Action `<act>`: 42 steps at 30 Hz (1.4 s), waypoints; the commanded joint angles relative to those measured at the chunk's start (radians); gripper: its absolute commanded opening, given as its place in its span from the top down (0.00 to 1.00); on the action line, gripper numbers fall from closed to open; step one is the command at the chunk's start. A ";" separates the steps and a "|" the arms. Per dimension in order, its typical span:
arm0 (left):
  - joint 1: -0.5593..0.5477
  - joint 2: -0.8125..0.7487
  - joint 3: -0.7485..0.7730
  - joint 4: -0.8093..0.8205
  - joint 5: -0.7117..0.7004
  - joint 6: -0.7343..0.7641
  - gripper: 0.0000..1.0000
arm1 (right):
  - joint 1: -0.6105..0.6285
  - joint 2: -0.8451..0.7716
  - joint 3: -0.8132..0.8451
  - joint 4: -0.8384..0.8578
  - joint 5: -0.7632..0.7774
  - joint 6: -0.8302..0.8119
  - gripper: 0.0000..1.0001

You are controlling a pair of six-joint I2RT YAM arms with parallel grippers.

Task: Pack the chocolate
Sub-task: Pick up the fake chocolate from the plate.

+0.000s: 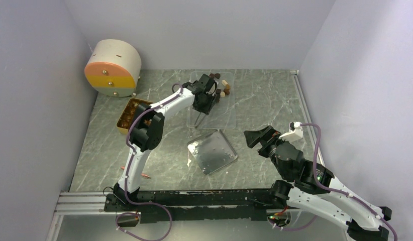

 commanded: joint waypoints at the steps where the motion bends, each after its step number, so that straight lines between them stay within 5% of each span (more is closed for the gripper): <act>1: -0.001 0.000 0.040 0.021 0.008 -0.005 0.57 | -0.001 0.005 0.032 0.020 0.021 -0.017 0.03; 42: -0.016 -0.013 0.030 -0.021 -0.033 0.000 0.57 | 0.000 0.024 0.018 0.031 0.013 -0.009 0.03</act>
